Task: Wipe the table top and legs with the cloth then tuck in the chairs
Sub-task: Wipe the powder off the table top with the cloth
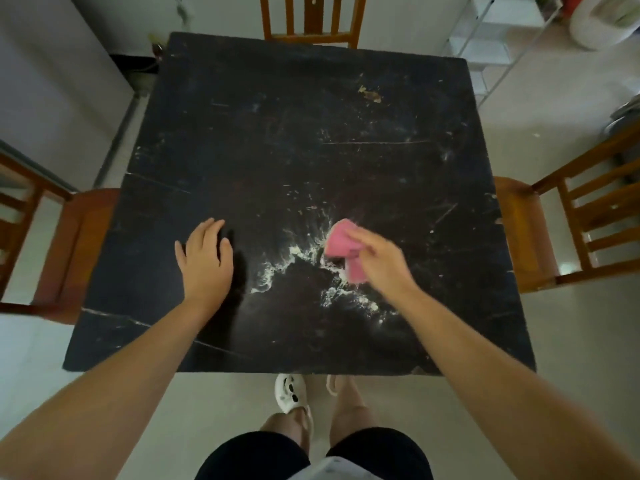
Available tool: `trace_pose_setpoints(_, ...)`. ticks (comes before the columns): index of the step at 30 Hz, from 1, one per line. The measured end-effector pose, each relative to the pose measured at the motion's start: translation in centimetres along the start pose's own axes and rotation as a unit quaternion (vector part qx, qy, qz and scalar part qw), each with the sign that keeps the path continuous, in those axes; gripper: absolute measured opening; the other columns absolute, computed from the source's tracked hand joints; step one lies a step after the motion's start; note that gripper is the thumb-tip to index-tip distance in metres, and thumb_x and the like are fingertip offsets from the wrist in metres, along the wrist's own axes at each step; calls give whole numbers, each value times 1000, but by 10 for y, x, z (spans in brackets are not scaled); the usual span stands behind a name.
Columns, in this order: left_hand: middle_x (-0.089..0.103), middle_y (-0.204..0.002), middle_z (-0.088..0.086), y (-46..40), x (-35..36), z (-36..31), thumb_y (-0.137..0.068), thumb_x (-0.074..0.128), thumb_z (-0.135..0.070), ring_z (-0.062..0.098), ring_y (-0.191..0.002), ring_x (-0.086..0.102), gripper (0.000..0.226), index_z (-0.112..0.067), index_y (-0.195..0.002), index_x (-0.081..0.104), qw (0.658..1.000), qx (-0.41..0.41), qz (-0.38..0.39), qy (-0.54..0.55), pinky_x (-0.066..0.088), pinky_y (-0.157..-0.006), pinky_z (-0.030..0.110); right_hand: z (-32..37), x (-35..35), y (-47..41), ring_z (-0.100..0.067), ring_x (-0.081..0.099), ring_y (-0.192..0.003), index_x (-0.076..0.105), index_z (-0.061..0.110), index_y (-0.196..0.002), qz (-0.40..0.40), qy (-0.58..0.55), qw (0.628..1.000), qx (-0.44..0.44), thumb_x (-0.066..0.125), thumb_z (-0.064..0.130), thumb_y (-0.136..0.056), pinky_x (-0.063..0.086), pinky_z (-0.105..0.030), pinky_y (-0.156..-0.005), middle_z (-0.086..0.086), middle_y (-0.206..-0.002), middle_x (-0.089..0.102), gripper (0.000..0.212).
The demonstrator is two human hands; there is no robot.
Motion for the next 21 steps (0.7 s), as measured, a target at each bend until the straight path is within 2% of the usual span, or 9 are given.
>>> trace_pose_setpoints(2, 42, -141, 8, 16, -2, 13, -96, 37, -14, 22, -134, 32, 35, -11, -130, 46, 1000, -17, 3, -6, 3, -114, 47, -4, -41, -31, -9, 55, -98, 59, 25, -124, -78, 8, 995, 54, 41, 6, -93, 42, -18, -82, 8, -114, 57, 41)
trace_pose_setpoints(4, 41, -141, 10, 26, 1, 21, -96, 38, -14, 23, -135, 30, 35, -8, -130, 47, 999, -7, 14, -35, 2, -115, 47, -18, -68, -61, -14, 52, -110, 56, 24, -128, -112, 65, 989, 77, 39, 7, -92, 39, -21, -91, 0, -124, 56, 43)
trace_pose_setpoints(6, 40, -142, 11, 30, 6, 23, -96, 38, -15, 24, -136, 28, 35, -7, -130, 47, 998, 1, 18, -64, 1, -115, 46, -31, -59, -76, -24, 40, -128, 48, 18, -134, -75, 162, 982, 67, 39, 3, -90, 30, -31, -108, -8, -141, 43, 48)
trace_pose_setpoints(8, 39, -142, 12, 29, 9, 21, -96, 37, -15, 24, -137, 27, 36, -7, -130, 46, 997, -1, 14, -78, 1, -115, 46, -38, -23, -72, -33, 14, -142, 43, 14, -138, -16, 226, 974, 2, 41, -4, -87, 12, -45, -117, -12, -152, 25, 54)
trace_pose_setpoints(11, 39, -143, 12, 28, 9, 19, -96, 36, -14, 24, -137, 26, 38, -6, -132, 43, 997, -4, 8, -81, 0, -114, 45, -19, 25, -36, -22, -3, -141, 44, 16, -137, 48, 205, 971, -115, 41, -13, -85, 1, -50, -117, -7, -154, 21, 59)
trace_pose_setpoints(13, 39, -143, 11, 28, 9, 18, -96, 36, -14, 23, -137, 27, 38, -6, -133, 43, 997, -7, 6, -81, 0, -114, 44, -7, 46, -12, -20, 2, -140, 49, 11, -133, 94, 178, 967, -156, 41, -15, -86, 2, -46, -118, -10, -151, 28, 54)
trace_pose_setpoints(17, 41, -140, 13, 32, 5, 14, -96, 38, -15, 25, -135, 30, 41, -7, -136, 38, 998, -15, -8, -64, 6, -116, 44, 21, 41, -18, -13, 37, -130, 55, 11, -127, 164, 86, 975, -125, 41, -9, -88, 20, -12, -108, -7, -142, 44, 46)
trace_pose_setpoints(19, 42, -139, 14, 41, 2, 12, -96, 39, -16, 27, -133, 32, 43, -9, -138, 35, 997, -44, -33, -55, 9, -116, 42, 31, 20, -65, -15, 44, -126, 56, 12, -127, 130, 69, 985, -95, 40, -8, -87, 29, -18, -106, -7, -138, 49, 47)
trace_pose_setpoints(21, 44, -137, 15, 55, 2, 12, -96, 38, -16, 28, -132, 34, 43, -9, -138, 34, 993, -82, -66, -57, 9, -115, 42, 32, 3, -118, -25, 40, -131, 54, 7, -128, 98, 115, 983, -102, 40, -8, -86, 24, -24, -110, -13, -141, 44, 47)
Point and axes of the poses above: each hand's wrist, its own y-axis away from the middle knuckle, its own x-axis out of the palm, z = x × y, the point moved 4 cm from there along -y, towards the middle knuckle
